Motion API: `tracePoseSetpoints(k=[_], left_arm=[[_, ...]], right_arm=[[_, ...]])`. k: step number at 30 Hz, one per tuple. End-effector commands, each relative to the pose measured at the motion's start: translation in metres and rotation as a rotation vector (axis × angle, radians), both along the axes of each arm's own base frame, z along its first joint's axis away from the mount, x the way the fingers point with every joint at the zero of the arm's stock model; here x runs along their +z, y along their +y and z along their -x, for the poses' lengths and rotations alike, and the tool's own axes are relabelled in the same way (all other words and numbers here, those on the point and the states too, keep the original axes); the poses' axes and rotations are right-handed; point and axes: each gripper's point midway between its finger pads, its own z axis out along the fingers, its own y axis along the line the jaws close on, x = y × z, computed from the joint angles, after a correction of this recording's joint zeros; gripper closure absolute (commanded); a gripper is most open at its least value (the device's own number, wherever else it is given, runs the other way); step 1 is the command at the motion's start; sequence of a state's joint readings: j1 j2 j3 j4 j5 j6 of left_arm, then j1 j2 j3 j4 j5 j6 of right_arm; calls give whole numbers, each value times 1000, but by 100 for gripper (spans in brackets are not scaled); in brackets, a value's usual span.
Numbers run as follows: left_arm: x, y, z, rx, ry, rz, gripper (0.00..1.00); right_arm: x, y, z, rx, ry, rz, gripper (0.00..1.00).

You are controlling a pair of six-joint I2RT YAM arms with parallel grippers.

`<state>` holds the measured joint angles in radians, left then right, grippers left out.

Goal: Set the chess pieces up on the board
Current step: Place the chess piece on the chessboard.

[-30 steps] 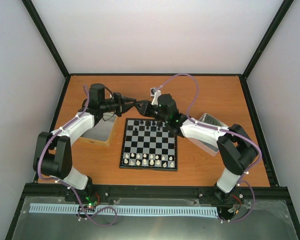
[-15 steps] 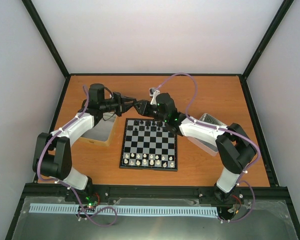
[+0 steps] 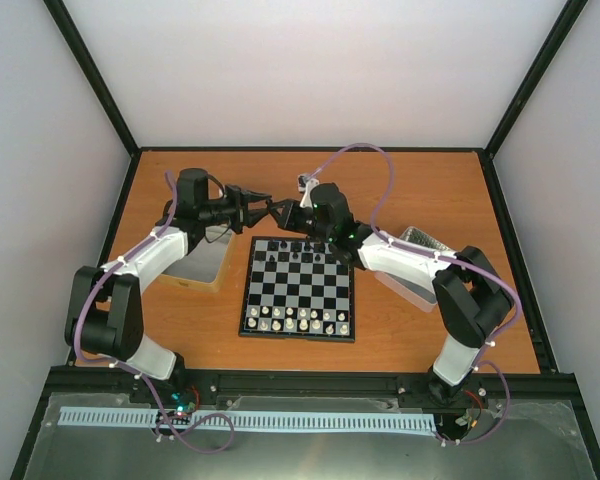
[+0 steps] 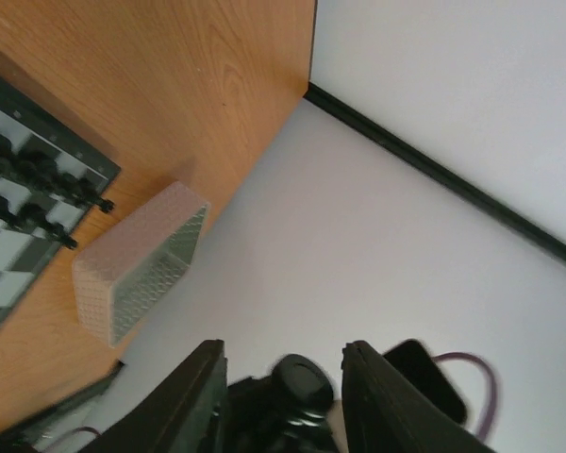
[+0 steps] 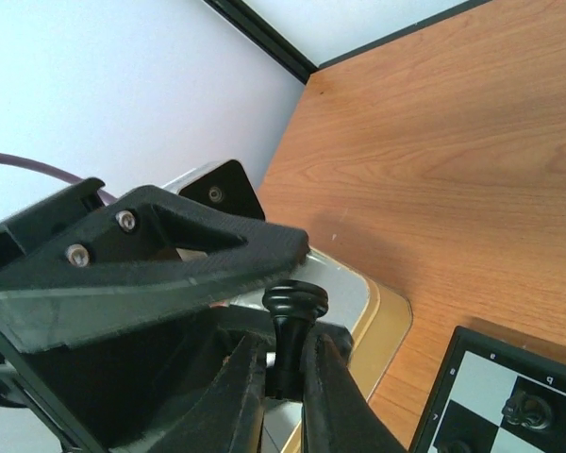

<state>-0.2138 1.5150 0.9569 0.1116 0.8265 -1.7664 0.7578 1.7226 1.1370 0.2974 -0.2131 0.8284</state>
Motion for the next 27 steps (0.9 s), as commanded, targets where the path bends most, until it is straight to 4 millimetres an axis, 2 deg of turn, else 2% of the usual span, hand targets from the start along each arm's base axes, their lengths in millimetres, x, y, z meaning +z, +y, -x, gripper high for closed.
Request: tracePoseSetpoints(k=[1, 4, 6, 8, 10, 11, 12, 14, 16, 18, 20, 24, 27], left_arm=[[6, 4, 5, -25, -79, -79, 59], [-12, 19, 5, -20, -122, -262, 47], [-26, 36, 7, -12, -131, -382, 43], [-32, 60, 10, 19, -159, -509, 41], [-20, 88, 7, 90, -256, -661, 38], [-12, 97, 10, 105, -290, -721, 37], [-2, 109, 10, 134, -343, -798, 35], [15, 125, 16, 153, -435, -922, 33], [22, 138, 26, 150, -496, -1027, 32], [24, 150, 41, 153, -529, -1111, 31], [20, 153, 53, 117, -581, -1160, 30], [10, 161, 74, 87, -607, -1227, 30], [6, 172, 87, 109, -616, -1288, 29]], right_arm=[[14, 3, -2, 5, 2, 23, 96], [-2, 1, 8, 44, 84, 128, 96], [-13, -3, 16, 77, 140, 203, 96], [-28, -8, 26, 121, 201, 305, 97], [-35, -11, 36, 182, 250, 391, 97], [-47, -15, 43, 209, 293, 449, 97], [-45, -15, 44, 233, 303, 481, 97], [-54, -15, 52, 297, 356, 549, 97], [-63, -12, 51, 327, 371, 609, 97], [-73, -10, 44, 320, 357, 679, 97], [-89, -7, 37, 313, 367, 721, 97], [-112, 12, 35, 345, 359, 776, 97], [-119, 31, 34, 369, 331, 810, 97]])
